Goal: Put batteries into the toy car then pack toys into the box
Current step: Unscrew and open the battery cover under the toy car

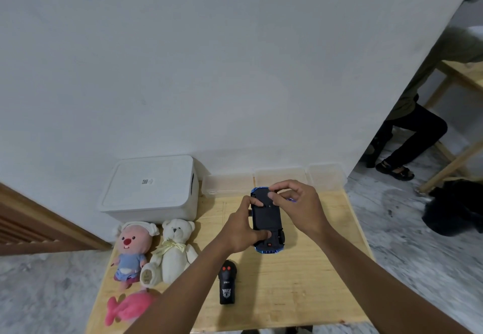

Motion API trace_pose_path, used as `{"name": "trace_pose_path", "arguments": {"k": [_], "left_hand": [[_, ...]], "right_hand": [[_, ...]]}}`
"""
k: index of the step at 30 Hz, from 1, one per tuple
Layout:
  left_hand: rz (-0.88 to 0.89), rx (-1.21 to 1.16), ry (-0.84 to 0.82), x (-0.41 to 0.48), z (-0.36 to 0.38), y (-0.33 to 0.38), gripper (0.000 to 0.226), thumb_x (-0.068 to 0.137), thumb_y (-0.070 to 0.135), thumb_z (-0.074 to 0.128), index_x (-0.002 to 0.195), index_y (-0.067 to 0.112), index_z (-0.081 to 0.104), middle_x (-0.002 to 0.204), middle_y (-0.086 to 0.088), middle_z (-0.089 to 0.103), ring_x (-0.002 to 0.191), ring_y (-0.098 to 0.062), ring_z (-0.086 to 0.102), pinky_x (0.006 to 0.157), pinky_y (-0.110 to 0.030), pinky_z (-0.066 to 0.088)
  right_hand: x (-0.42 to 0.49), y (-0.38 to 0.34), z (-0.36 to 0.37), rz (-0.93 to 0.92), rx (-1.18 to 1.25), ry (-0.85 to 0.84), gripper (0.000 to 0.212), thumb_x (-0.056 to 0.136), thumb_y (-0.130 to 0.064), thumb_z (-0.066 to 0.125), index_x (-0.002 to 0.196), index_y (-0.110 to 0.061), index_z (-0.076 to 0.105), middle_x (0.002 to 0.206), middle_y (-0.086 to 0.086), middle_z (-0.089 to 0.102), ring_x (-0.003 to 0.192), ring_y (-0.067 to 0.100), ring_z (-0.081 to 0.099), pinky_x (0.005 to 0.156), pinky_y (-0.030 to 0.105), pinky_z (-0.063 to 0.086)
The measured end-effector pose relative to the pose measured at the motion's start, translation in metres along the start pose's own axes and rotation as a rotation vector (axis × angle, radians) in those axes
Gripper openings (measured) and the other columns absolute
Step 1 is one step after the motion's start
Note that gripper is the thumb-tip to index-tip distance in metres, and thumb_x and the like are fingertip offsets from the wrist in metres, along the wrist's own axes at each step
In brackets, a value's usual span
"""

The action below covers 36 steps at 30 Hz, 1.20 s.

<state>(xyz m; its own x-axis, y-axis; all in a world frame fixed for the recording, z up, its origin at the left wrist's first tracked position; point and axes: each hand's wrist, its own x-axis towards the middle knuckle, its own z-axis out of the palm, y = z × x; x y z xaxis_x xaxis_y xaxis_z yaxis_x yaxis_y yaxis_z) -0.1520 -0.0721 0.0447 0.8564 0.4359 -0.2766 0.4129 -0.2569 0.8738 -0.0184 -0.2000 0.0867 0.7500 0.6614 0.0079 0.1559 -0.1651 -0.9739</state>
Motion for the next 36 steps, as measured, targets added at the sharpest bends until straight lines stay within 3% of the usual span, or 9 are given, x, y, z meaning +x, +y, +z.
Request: {"name": "trace_pose_path", "arguments": {"k": [6, 9, 15, 20, 25, 30, 36], "left_hand": [[0.004, 0.009, 0.004, -0.0008, -0.0034, -0.0039, 0.063, 0.078, 0.010, 0.085, 0.121, 0.028, 0.042, 0.122, 0.001, 0.061, 0.108, -0.008, 0.062, 0.076, -0.046, 0.064], [0.005, 0.001, 0.003, -0.0009, -0.0048, -0.0048, 0.064, 0.078, 0.010, 0.085, 0.121, 0.029, 0.042, 0.121, 0.003, 0.061, 0.110, -0.008, 0.061, 0.075, -0.047, 0.064], [0.006, 0.002, -0.005, -0.0016, -0.0064, -0.0065, 0.063, 0.079, 0.010, 0.085, 0.121, 0.026, 0.042, 0.122, 0.002, 0.060, 0.109, -0.006, 0.061, 0.075, -0.045, 0.064], [-0.008, 0.004, -0.015, -0.0021, -0.0060, -0.0081, 0.063, 0.079, 0.009, 0.084, 0.122, 0.027, 0.042, 0.123, -0.002, 0.061, 0.107, -0.010, 0.062, 0.073, -0.047, 0.064], [-0.013, -0.008, -0.016, -0.0003, -0.0061, -0.0069, 0.064, 0.079, 0.008, 0.085, 0.122, 0.028, 0.042, 0.122, 0.000, 0.061, 0.107, -0.011, 0.063, 0.073, -0.048, 0.064], [-0.012, -0.008, -0.017, 0.0019, -0.0052, -0.0052, 0.064, 0.079, 0.008, 0.084, 0.122, 0.028, 0.041, 0.122, -0.001, 0.061, 0.108, -0.015, 0.063, 0.072, -0.048, 0.064], [-0.018, -0.022, -0.019, 0.0047, -0.0036, -0.0056, 0.064, 0.079, 0.006, 0.084, 0.122, 0.027, 0.041, 0.120, 0.000, 0.061, 0.109, -0.008, 0.061, 0.073, -0.049, 0.064]], "right_hand": [[0.0027, 0.0013, 0.0003, -0.017, 0.014, 0.005, 0.018, 0.088, -0.010, 0.076, 0.098, -0.024, 0.076, 0.093, -0.010, 0.077, 0.084, 0.014, 0.073, 0.079, 0.035, 0.061], [0.0029, 0.0027, 0.0010, -0.021, -0.011, 0.008, 0.018, 0.087, -0.005, 0.072, 0.092, -0.022, 0.073, 0.094, -0.009, 0.076, 0.086, 0.014, 0.072, 0.080, 0.034, 0.060], [0.0016, 0.0037, 0.0047, -0.005, -0.008, 0.006, 0.012, 0.084, -0.014, 0.081, 0.087, -0.025, 0.075, 0.087, -0.010, 0.076, 0.079, 0.014, 0.073, 0.074, 0.033, 0.060], [0.0013, 0.0062, 0.0060, -0.042, -0.058, -0.006, 0.022, 0.086, -0.003, 0.072, 0.093, -0.024, 0.074, 0.093, -0.012, 0.076, 0.088, 0.009, 0.070, 0.079, 0.024, 0.057], [0.0021, 0.0067, 0.0048, -0.017, -0.055, -0.002, 0.014, 0.084, -0.011, 0.078, 0.087, -0.024, 0.075, 0.090, -0.013, 0.075, 0.082, 0.010, 0.070, 0.069, 0.022, 0.055], [0.0038, 0.0072, 0.0034, -0.036, -0.045, -0.004, 0.018, 0.085, -0.010, 0.078, 0.095, -0.024, 0.075, 0.090, -0.011, 0.076, 0.088, 0.009, 0.071, 0.078, 0.027, 0.058], [0.0064, 0.0072, 0.0009, -0.033, -0.002, 0.007, 0.017, 0.084, -0.005, 0.077, 0.092, -0.018, 0.070, 0.091, -0.008, 0.077, 0.091, 0.009, 0.072, 0.079, 0.026, 0.057]]}}
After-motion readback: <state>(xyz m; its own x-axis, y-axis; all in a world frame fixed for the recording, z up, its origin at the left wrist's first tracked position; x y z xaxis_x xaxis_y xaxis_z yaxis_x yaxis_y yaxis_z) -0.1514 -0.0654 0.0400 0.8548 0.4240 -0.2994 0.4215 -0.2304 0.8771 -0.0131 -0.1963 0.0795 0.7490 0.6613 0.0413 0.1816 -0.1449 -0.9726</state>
